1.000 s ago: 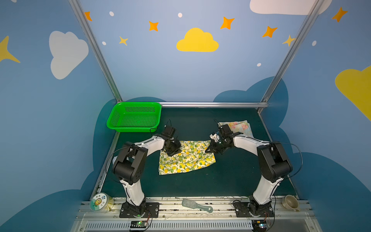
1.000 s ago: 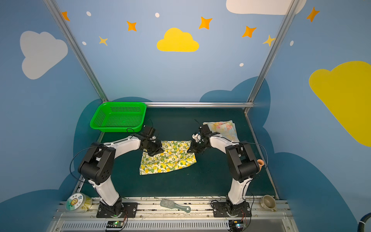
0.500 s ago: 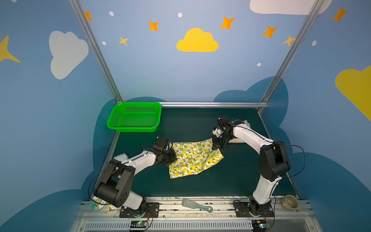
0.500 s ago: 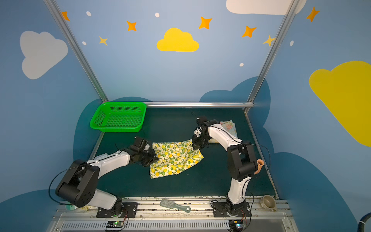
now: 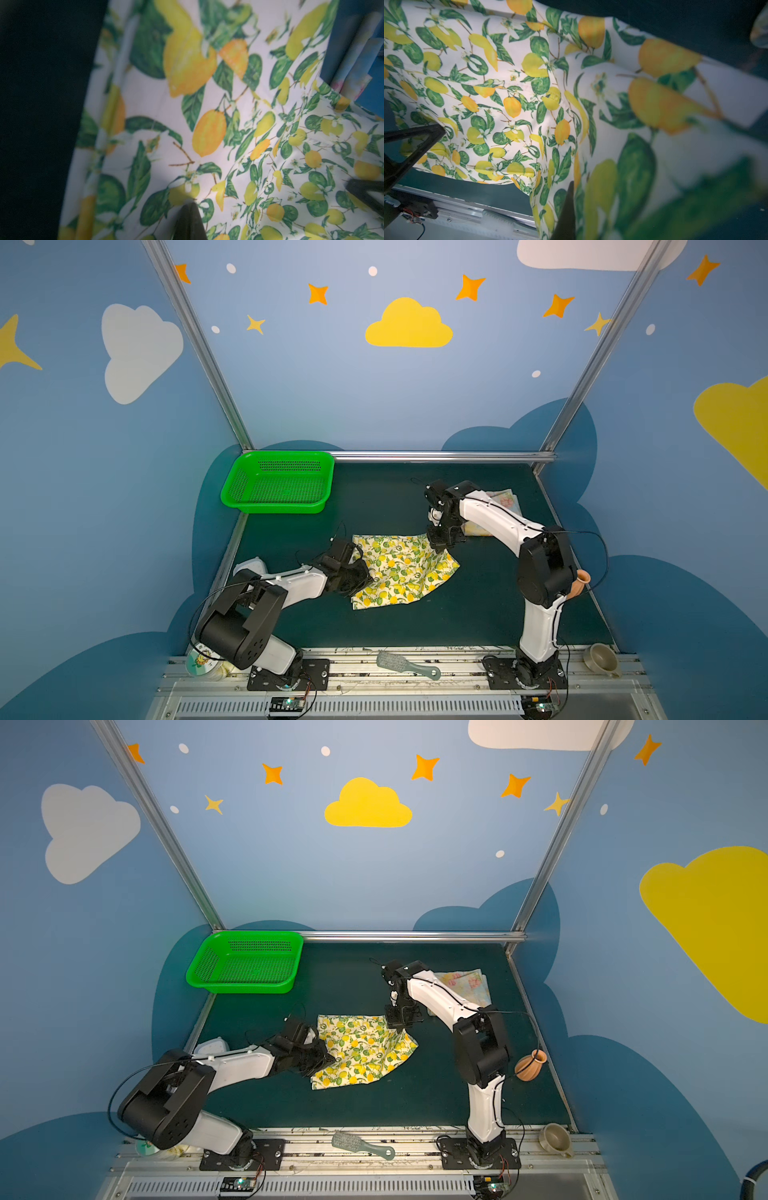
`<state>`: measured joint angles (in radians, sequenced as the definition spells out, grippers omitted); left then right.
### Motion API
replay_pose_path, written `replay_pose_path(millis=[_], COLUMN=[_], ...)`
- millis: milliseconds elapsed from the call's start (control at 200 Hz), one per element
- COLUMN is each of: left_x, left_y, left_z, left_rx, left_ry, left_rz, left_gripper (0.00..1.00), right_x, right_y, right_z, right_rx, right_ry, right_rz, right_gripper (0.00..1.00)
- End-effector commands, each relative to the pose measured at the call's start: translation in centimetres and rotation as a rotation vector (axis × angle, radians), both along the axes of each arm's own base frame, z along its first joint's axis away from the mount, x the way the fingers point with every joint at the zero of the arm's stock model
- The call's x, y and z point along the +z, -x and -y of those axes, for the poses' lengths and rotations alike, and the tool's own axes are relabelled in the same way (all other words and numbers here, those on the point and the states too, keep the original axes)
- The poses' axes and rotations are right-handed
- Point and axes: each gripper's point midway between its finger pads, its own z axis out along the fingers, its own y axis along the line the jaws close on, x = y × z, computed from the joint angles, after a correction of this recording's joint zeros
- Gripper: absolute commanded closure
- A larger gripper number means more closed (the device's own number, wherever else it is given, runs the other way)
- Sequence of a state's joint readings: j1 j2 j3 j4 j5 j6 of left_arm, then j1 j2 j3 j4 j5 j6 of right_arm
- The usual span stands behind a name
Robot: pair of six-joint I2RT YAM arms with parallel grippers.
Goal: Fold and stack skirts
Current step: Fold the skirt at the center of the table.
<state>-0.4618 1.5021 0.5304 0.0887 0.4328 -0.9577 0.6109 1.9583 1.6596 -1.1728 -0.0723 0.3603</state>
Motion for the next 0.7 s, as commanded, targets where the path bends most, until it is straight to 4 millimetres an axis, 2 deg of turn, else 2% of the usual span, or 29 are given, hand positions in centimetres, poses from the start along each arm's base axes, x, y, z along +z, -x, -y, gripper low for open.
replay_pose_path(millis=[0, 315, 541, 691], left_x=[-2.7, -3.7, -4.1, -4.4], left_y=[1.3, 2.3, 2.8, 3.1], left_z=[-1.3, -1.8, -2.1, -2.1], left_rx=[0.049, 0.067, 0.077, 0.077], left_ry=[-0.055, -0.070, -0.074, -0.083], left_rz=[-0.053, -0.064, -0.067, -0.066], left_gripper=[0.96, 0.96, 0.96, 0.96], right_x=[0.4, 2.2, 2.5, 2.4], right_y=[0.8, 1.4, 1.9, 2.1], right_z=[0.5, -2.8, -5.4, -7.5], right_rx=[-0.014, -0.023, -0.025, -0.045], right_ry=[0.078, 0.042, 0.015, -0.075], right_rz=[-0.015, 0.006, -0.003, -0.024], right_gripper=[1.00, 1.00, 1.00, 1.00])
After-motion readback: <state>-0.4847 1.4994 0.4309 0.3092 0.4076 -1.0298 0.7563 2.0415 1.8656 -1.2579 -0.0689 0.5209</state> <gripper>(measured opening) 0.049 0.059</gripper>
